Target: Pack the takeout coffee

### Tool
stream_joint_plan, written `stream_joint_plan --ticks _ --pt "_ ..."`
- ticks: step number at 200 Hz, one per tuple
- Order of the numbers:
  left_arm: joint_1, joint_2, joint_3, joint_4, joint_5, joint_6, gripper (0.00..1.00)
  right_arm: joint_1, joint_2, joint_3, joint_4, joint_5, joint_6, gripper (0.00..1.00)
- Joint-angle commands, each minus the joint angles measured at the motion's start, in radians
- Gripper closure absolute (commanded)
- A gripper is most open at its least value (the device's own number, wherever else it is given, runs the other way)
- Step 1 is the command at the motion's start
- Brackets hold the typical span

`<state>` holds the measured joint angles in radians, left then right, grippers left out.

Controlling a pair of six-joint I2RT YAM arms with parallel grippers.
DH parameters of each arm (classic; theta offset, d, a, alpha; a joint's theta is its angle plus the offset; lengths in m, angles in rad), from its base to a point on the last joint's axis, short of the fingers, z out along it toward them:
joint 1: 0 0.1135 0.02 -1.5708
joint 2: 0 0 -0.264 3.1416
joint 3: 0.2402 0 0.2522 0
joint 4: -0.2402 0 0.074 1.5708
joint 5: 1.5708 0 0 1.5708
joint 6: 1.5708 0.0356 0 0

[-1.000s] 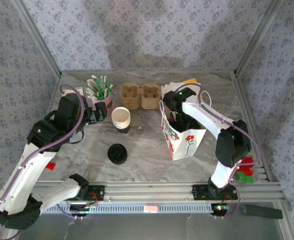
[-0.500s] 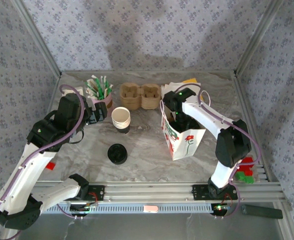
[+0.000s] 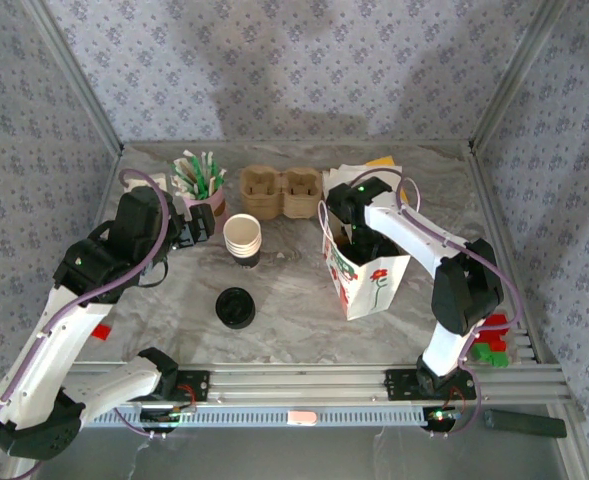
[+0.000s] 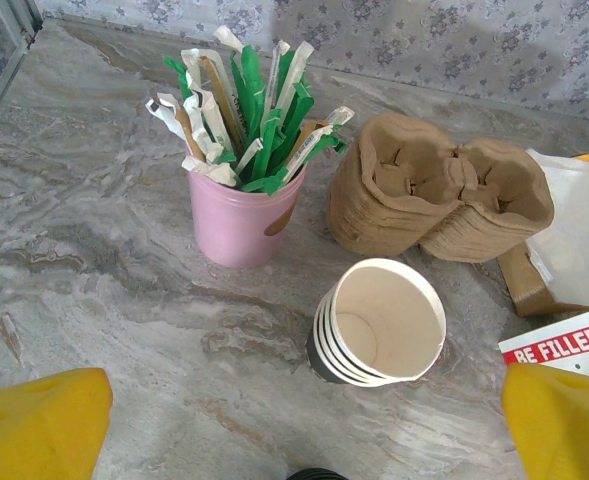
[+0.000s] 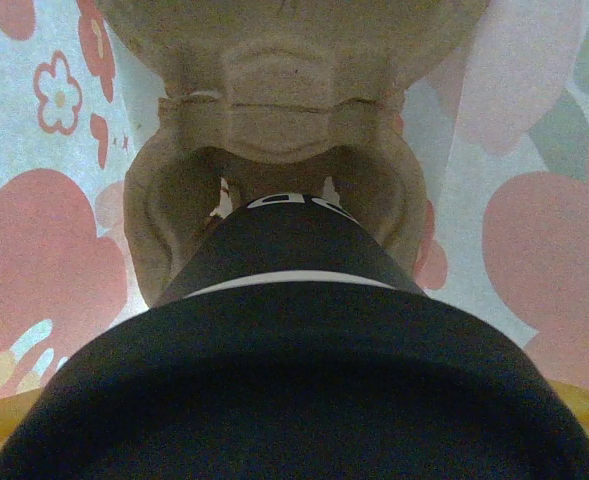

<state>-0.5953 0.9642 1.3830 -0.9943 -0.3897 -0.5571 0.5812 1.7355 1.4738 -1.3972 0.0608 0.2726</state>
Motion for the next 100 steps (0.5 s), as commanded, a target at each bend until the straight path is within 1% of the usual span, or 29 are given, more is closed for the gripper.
stream_joint_plan --ticks 1,100 --pt "0.007 0.004 0.034 -0.007 -0.003 0.016 0.01 0.000 0.002 -0.014 -0.015 -0.010 -0.009 0.11" --pt "0.007 0.005 0.037 -0.007 0.002 0.013 0.00 -0.002 -0.007 -0.024 -0.011 -0.012 -0.010 0.11"
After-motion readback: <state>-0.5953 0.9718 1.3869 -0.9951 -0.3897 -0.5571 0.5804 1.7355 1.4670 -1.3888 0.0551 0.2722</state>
